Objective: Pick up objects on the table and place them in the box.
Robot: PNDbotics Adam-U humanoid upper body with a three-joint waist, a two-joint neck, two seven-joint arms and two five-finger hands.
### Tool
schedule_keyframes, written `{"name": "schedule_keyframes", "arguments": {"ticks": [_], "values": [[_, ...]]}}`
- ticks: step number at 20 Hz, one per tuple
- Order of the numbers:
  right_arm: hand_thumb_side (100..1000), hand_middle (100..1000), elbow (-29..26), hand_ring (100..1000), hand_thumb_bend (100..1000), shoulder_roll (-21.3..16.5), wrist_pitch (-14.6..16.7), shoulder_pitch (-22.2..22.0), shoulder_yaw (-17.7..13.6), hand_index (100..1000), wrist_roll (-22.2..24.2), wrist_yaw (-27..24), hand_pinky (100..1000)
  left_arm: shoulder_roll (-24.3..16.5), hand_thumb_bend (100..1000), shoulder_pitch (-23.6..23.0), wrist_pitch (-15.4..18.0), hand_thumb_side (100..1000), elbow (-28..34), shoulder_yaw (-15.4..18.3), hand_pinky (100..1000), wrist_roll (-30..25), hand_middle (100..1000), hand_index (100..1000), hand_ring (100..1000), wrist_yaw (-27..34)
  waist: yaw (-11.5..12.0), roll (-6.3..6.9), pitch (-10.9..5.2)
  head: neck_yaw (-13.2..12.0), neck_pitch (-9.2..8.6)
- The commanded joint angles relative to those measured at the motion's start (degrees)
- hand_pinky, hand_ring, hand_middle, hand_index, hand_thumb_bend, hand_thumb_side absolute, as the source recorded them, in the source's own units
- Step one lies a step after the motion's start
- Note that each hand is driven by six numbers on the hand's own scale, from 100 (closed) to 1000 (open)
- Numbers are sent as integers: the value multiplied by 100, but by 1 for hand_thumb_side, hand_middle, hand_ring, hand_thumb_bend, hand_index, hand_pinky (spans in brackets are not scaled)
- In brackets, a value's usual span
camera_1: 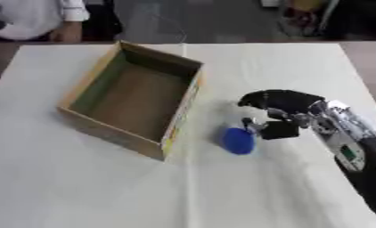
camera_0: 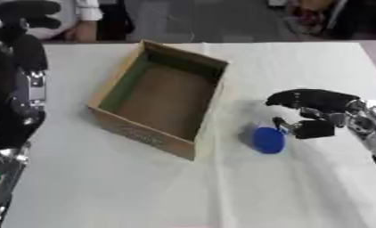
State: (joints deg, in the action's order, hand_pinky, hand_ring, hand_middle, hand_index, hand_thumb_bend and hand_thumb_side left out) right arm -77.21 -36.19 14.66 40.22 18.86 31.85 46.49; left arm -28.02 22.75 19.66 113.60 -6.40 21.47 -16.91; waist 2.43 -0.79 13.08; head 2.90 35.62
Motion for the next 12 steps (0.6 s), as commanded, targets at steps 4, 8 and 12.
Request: {"name": "schedule_keyframes", "arguments": {"ticks": [4,8,12], "values": [[1000,959,0,1000,104,26,-108,-29,24,1000,215,-296,1000,-87,100,22,9,742,99,13,652,-20,897,767,690,-2,-13,21,-93,56,42],[1000,953,-535,1000,100,101,-332,-106,-74,1000,302,-571,985,-92,100,-3,0,746,99,13,652,-31,898,767,690,-15,-32,24,-103,43,35],[1000,954,-1072,1000,100,192,-568,-202,-102,1000,534,-686,979,-94,100,-11,-2,747,99,13,653,-37,898,767,690,-21,-41,33,-110,55,17]]}}
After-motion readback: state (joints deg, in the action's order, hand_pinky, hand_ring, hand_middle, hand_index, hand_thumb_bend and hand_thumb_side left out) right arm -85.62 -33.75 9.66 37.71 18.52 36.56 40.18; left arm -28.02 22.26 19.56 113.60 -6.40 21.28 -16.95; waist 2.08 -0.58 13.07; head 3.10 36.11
